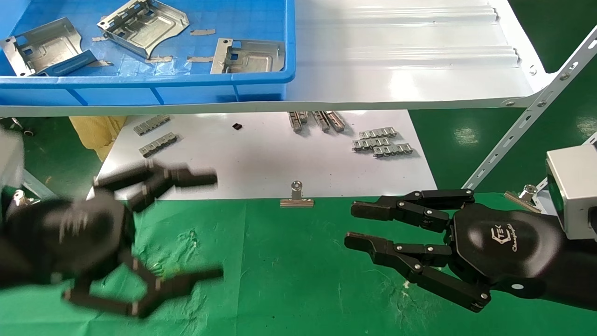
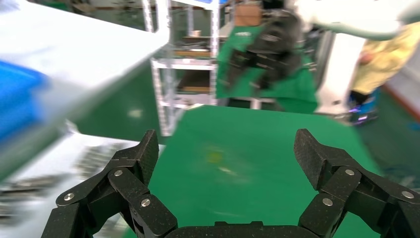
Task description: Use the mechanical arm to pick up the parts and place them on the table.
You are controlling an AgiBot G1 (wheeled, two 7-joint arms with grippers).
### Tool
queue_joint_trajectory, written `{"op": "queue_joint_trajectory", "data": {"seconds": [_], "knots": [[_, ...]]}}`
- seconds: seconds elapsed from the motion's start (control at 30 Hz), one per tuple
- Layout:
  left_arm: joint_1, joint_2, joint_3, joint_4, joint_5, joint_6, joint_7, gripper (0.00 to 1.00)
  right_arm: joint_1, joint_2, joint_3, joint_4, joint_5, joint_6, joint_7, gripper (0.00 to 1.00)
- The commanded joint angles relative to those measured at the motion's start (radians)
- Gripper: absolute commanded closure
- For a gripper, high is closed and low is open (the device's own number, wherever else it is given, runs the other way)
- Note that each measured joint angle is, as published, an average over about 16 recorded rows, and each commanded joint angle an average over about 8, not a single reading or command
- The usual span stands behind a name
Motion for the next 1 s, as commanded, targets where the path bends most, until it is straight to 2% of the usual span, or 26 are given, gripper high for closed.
{"op": "queue_joint_trajectory", "data": {"seconds": [0.03, 0.23, 0.33, 0.57, 0.6, 0.63, 0.83, 0.87, 0.9, 1.0], "knots": [[-0.062, 0.008, 0.005, 0.012, 0.028, -0.013, -0.017, 0.00, 0.000, 0.000, 0.000, 0.000, 0.000, 0.000, 0.000, 1.00], [-0.389, 0.151, 0.090, 0.343, 0.262, -0.123, 0.005, 0.00, 0.000, 0.000, 0.000, 0.000, 0.000, 0.000, 0.000, 1.00], [-0.512, 0.221, 0.126, 0.521, 0.365, -0.208, 0.042, 0.00, 0.000, 0.000, 0.000, 0.000, 0.000, 0.000, 0.000, 1.00], [-0.675, 0.331, 0.180, 0.824, 0.511, -0.405, 0.102, 0.00, 0.000, 0.000, 0.000, 0.000, 0.000, 0.000, 0.000, 1.00], [-0.690, 0.341, 0.186, 0.855, 0.525, -0.427, 0.108, 0.00, 0.000, 0.000, 0.000, 0.000, 0.000, 0.000, 0.000, 0.95], [-0.703, 0.350, 0.192, 0.884, 0.538, -0.447, 0.114, 0.07, 0.000, 0.000, 0.000, 0.000, 0.000, 0.000, 0.000, 0.82], [-0.760, 0.394, 0.225, 1.020, 0.599, -0.541, 0.135, 0.82, 0.000, 0.000, 0.000, 0.000, 0.000, 0.000, 0.000, 0.07], [-0.766, 0.400, 0.229, 1.037, 0.606, -0.552, 0.136, 0.94, 0.000, 0.000, 0.000, 0.000, 0.000, 0.000, 0.000, 0.00], [-0.771, 0.406, 0.233, 1.052, 0.611, -0.563, 0.138, 1.00, 0.000, 0.000, 0.000, 0.000, 0.000, 0.000, 0.000, 0.00], [-0.781, 0.421, 0.237, 1.088, 0.619, -0.588, 0.141, 1.00, 0.000, 0.000, 0.000, 0.000, 0.000, 0.000, 0.000, 0.00]]}}
